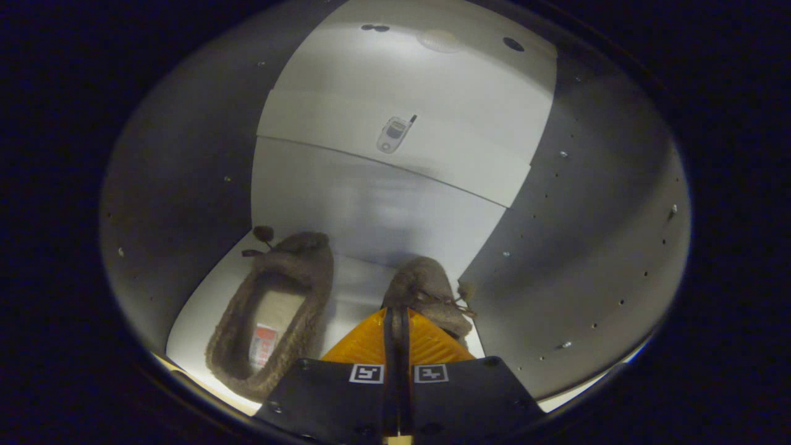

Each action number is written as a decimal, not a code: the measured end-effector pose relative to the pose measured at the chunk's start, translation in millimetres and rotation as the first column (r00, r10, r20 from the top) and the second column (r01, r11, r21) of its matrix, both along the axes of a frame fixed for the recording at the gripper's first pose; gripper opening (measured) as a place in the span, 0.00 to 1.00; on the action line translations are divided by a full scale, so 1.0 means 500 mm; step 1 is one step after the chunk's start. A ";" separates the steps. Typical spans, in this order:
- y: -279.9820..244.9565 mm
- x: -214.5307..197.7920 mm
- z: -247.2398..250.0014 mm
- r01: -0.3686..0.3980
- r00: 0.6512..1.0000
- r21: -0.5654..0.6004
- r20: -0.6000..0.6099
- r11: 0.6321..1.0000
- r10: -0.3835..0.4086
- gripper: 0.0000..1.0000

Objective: Open the shoe cabinet door, grab the shoes and put them into the shoe cabinet, then close the shoe cabinet door.

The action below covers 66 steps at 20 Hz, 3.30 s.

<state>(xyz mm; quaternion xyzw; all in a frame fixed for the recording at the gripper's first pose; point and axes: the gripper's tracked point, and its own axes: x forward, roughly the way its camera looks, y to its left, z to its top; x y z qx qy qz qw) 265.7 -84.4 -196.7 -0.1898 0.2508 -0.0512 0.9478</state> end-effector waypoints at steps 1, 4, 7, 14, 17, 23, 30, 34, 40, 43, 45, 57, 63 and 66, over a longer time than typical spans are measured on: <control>0.005 0.005 -0.008 -0.005 1.000 0.008 -0.006 1.000 0.005 0.03; 0.019 0.006 -0.033 -0.022 0.999 0.017 -0.035 1.000 0.022 0.03; 0.021 0.009 -0.029 -0.012 1.000 0.048 -0.005 0.999 0.012 0.09; 0.006 -0.036 0.004 0.032 0.999 0.174 0.036 0.984 -0.039 0.22; 0.003 -0.070 0.048 0.037 0.994 0.175 0.098 0.984 -0.055 0.22; 0.009 -0.181 0.149 0.040 0.974 0.210 0.208 0.977 -0.085 0.22; 0.007 -0.379 0.259 0.028 0.927 0.252 0.355 0.967 -0.119 0.22; -0.005 -0.493 0.294 0.020 0.905 0.262 0.405 0.965 -0.129 0.22; -0.022 -0.609 0.349 -0.021 0.874 0.281 0.471 0.960 -0.119 0.22; -0.037 -0.672 0.373 -0.060 0.861 0.308 0.498 0.949 -0.107 0.22; -0.051 -0.712 0.381 -0.076 0.858 0.303 0.505 0.950 -0.093 0.22; -0.205 -0.952 0.421 -0.163 0.841 0.332 0.539 0.929 -0.046 0.24; -0.299 -1.014 0.446 -0.114 0.831 0.319 0.550 0.941 -0.086 0.25; -0.344 -1.023 0.442 -0.052 0.837 0.325 0.530 0.944 -0.136 0.25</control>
